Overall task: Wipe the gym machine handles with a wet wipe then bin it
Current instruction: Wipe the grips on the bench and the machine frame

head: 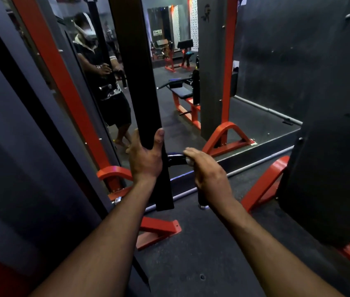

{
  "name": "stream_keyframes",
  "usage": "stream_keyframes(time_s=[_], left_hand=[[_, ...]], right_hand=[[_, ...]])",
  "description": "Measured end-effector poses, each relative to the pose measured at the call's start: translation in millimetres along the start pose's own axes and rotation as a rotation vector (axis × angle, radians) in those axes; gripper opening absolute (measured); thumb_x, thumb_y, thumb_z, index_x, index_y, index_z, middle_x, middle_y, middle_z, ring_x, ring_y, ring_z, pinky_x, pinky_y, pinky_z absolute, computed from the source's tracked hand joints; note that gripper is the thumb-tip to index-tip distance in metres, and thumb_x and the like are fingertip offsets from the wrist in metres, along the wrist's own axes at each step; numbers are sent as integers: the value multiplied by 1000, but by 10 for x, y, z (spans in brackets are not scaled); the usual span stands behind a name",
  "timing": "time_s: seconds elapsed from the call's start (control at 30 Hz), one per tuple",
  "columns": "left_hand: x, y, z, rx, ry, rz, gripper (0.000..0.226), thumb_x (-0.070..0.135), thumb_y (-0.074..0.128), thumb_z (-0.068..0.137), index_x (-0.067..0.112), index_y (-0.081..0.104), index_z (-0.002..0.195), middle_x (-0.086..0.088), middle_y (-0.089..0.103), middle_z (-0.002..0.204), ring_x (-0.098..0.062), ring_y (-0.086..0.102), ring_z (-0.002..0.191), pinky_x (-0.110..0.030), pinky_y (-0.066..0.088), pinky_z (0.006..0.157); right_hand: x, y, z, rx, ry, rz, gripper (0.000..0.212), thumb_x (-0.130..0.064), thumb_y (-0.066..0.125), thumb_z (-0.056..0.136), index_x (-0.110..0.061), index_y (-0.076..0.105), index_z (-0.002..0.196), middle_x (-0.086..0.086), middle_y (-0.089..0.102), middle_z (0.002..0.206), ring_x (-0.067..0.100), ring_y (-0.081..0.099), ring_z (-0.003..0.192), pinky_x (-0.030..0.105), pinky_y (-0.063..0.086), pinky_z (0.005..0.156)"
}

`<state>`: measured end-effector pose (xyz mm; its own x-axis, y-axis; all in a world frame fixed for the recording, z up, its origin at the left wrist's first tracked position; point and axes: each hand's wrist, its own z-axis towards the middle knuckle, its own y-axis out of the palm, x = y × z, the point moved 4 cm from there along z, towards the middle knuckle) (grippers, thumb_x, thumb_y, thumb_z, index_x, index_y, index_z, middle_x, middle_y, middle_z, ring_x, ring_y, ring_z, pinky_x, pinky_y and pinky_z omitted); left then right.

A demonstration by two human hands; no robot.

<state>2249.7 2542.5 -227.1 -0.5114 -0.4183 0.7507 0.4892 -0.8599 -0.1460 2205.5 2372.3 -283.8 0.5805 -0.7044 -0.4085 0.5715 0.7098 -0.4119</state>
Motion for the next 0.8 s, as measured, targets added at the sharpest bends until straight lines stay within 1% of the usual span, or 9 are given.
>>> stream_keyframes(time_s=[0.07,0.17,0.23,0.33,0.37,0.47,0.6,0.73,0.8], left_hand=[[6,0,10,0,-11,9,70,66,54,86,4,65,118,-2,67,107,-9,57,101,-9,35,79],[-2,2,4,-9,-13,-9,77,73,53,83,6,64,119,5,63,106,2,55,97,-3,35,78],[-24,-1,3,-10,-13,-12,82,79,51,83,7,63,121,0,67,110,-10,59,106,-10,36,83],[-30,18,2,-19,-16,-8,76,69,57,86,2,63,121,-13,69,115,-12,57,106,4,31,82],[-24,21,0,-20,-24,-13,71,64,58,86,1,63,121,-12,69,112,-8,57,103,7,28,79],[-45,27,7,-11,-30,-40,68,61,58,87,1,63,120,9,61,105,14,50,95,7,29,80],[-85,38,8,37,-7,-45,63,57,60,89,2,64,120,16,55,106,15,46,99,6,29,83],[-97,57,6,35,6,-57,60,54,62,89,2,64,119,29,54,103,25,49,95,6,29,83],[-88,53,13,34,8,-61,65,61,60,88,5,64,121,21,58,104,19,51,97,5,30,81]], right_hand=[[76,-10,-128,37,31,12,52,20,55,84,-3,64,131,7,62,137,17,57,130,33,43,112],[79,-28,-245,116,105,77,39,8,61,94,-4,65,131,7,62,137,13,57,130,30,43,111],[85,-48,-320,186,220,136,32,-3,62,97,-5,67,129,6,65,134,10,60,126,26,45,109],[166,-82,-511,250,376,186,31,-9,61,97,-7,69,126,4,69,127,7,65,118,20,48,102],[217,-81,-592,239,434,183,31,-7,62,96,-10,70,126,2,71,123,6,68,111,19,50,97],[389,18,-955,154,680,185,34,-11,62,97,-25,70,126,-5,76,112,3,68,87,20,53,77],[520,156,-1315,32,812,178,33,-15,61,98,-26,69,128,-8,76,111,8,71,93,37,56,84],[620,140,-1265,-51,877,245,28,-13,59,98,-30,74,114,-21,75,97,-5,67,88,37,56,86],[651,123,-1154,-66,885,237,25,-18,58,98,-36,75,100,-21,74,89,-2,67,87,37,55,83]])
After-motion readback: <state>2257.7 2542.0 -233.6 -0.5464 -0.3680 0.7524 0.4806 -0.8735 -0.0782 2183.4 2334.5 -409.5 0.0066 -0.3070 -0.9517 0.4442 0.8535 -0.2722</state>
